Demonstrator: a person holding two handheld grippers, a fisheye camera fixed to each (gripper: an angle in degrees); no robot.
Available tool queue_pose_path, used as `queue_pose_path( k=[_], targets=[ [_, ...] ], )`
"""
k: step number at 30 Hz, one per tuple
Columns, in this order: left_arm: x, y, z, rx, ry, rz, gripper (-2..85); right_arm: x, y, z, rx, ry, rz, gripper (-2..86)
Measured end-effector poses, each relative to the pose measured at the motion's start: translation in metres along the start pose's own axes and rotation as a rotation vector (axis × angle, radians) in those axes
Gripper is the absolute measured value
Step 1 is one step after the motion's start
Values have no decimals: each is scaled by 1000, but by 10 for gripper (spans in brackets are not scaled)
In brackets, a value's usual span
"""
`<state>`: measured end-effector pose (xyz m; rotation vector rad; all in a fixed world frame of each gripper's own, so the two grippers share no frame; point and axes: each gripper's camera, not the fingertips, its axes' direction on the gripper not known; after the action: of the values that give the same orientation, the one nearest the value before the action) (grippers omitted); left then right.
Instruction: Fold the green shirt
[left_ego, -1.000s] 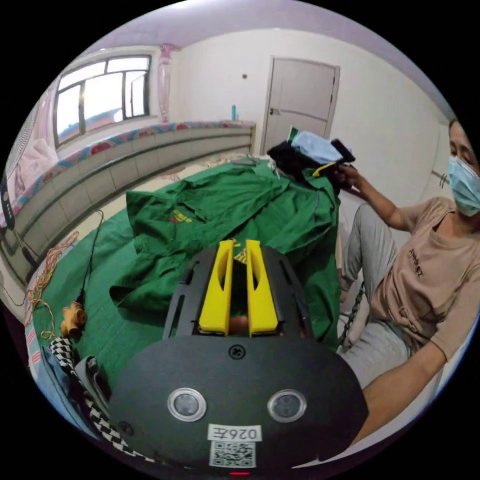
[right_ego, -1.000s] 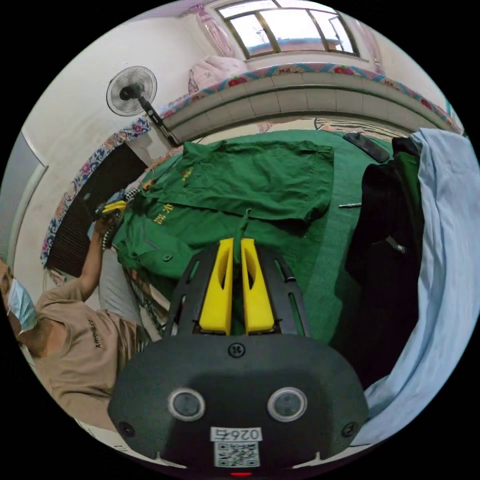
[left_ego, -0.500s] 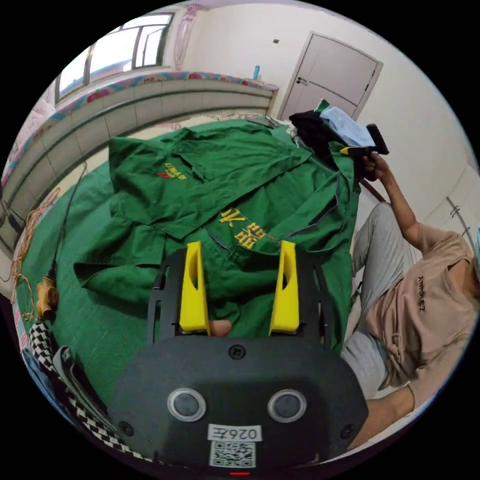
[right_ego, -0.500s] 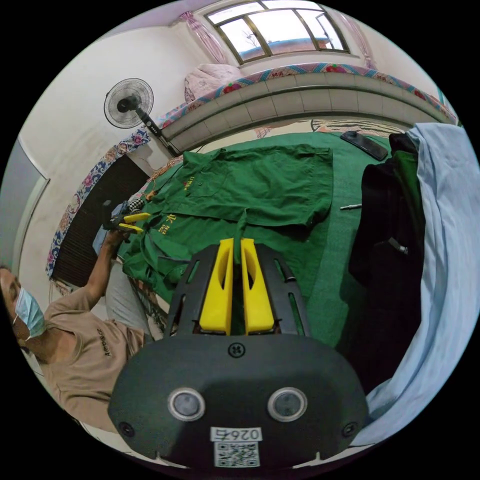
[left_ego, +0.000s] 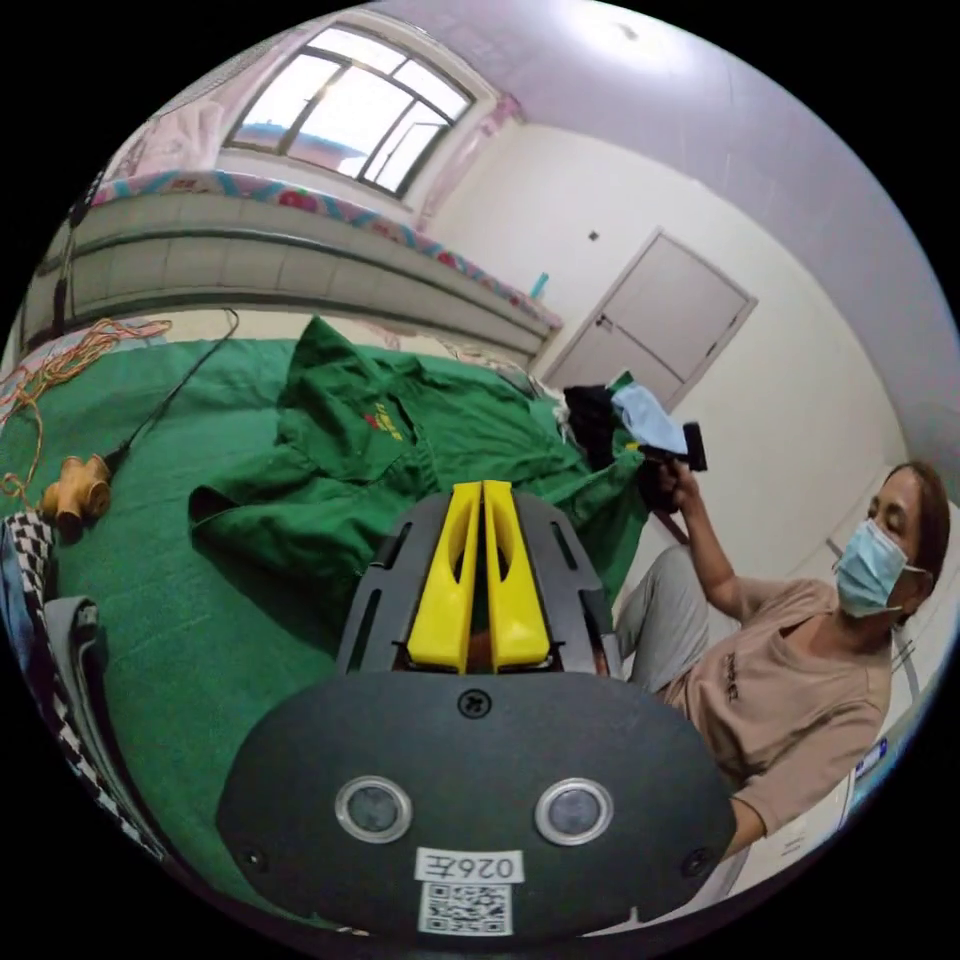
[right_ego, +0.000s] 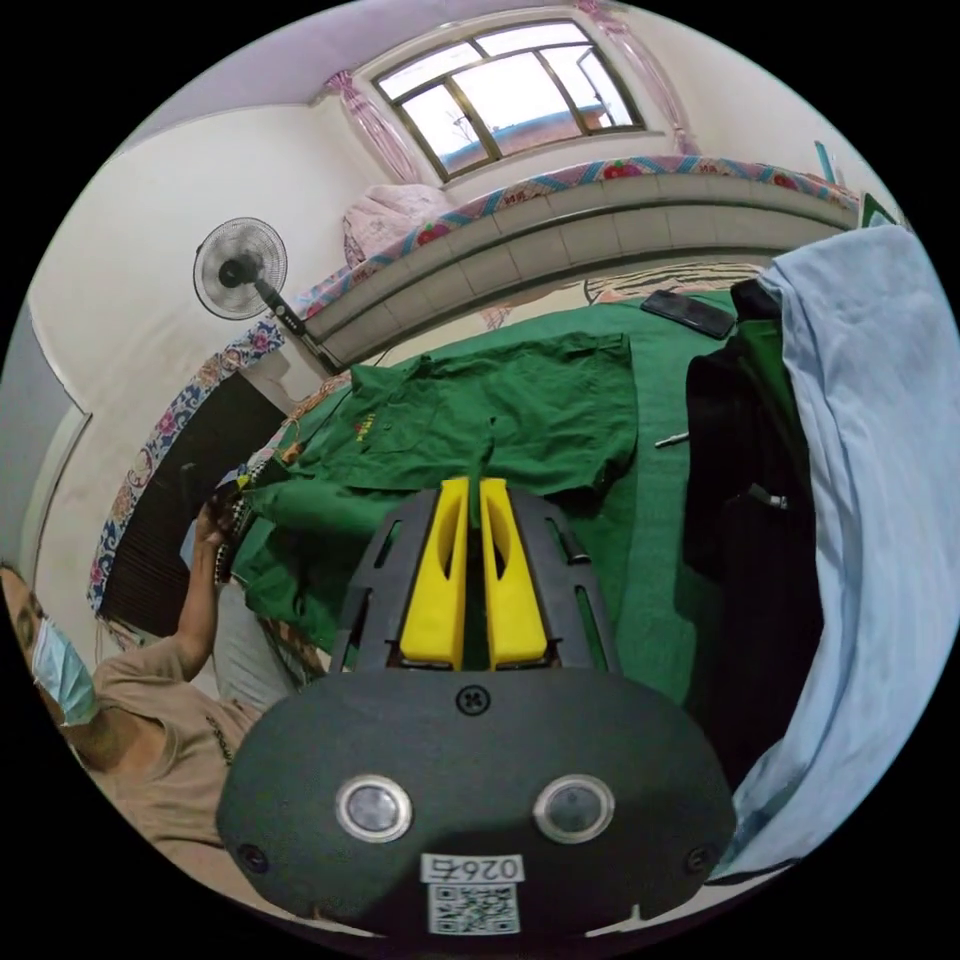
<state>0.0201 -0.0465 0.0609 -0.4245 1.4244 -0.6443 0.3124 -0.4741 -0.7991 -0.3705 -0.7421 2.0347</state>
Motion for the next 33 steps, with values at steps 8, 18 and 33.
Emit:
queue_pose_path(
  k=[8,18,33],
  targets=[
    [-37,-33,57,78,-350,-26,-8,42,-58,77,-129,347,115,42],
    [-42,-40,90,12,-613,54,66,114,-78,80,-27,236,260,52],
    [-27,-49,148,-323,-643,185,-8,84,-101,152,-342,582,-33,-15]
  ],
)
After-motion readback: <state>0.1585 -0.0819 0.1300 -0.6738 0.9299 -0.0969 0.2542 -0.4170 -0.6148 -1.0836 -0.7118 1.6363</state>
